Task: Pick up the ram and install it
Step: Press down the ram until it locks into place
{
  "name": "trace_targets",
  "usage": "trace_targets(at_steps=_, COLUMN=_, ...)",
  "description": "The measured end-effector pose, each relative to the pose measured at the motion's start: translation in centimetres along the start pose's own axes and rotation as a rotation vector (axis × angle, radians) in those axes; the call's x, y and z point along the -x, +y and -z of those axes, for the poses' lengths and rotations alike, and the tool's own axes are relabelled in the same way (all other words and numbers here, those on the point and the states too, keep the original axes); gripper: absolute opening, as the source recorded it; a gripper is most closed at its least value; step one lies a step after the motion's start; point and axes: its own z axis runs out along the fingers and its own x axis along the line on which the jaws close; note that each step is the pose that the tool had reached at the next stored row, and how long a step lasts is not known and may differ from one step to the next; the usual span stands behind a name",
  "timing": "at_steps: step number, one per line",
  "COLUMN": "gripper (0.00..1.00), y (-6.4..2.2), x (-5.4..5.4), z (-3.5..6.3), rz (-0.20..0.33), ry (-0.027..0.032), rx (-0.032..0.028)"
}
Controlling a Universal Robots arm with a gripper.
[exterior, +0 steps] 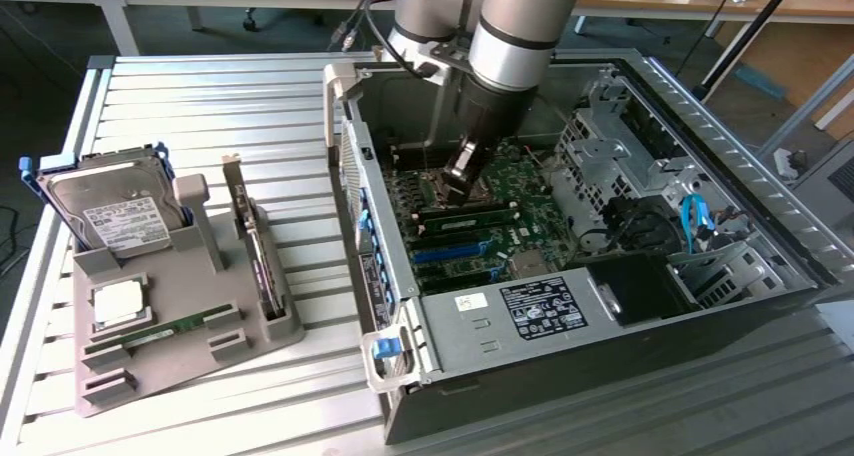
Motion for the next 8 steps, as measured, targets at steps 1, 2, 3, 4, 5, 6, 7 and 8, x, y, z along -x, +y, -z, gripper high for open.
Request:
trace_targets(at_steps=1, gripper=0.11, y=0.0, x=0.01, z=-0.05, rz=-0.027, ry=-0.0002, rx=0.0019)
trace_targets(at_steps=2, gripper=0.11, y=0.0, x=0.01, z=-0.08, rz=-0.044, ry=-0.0004, rx=0.0031)
trace_targets(at_steps=3, gripper=0.11, y=0.0, x=0.01, z=-0.13, rz=-0.072, ry=-0.0006, rx=0.005)
trace_targets(at_steps=4, gripper=0.11, y=0.0, x=0.01, z=-0.18, rz=-0.099, ry=-0.001, rx=0.0069)
trace_targets(at_steps=5, gripper=0.11, y=0.0, x=0.02, z=-0.23, rz=-0.125, ry=-0.0011, rx=0.0087)
trace_targets(at_steps=6, gripper=0.11, y=0.0, x=0.02, z=-0.25, rz=-0.142, ry=-0.0012, rx=0.0099)
trace_targets(at_steps=7, gripper=0.11, y=0.0, x=0.02, z=-0.3, rz=-0.164, ry=-0.0015, rx=0.0114)
trace_targets(at_steps=8, gripper=0.11, y=0.0, x=0.02, z=-0.33, rz=-0.182, ry=-0.0016, rx=0.0126)
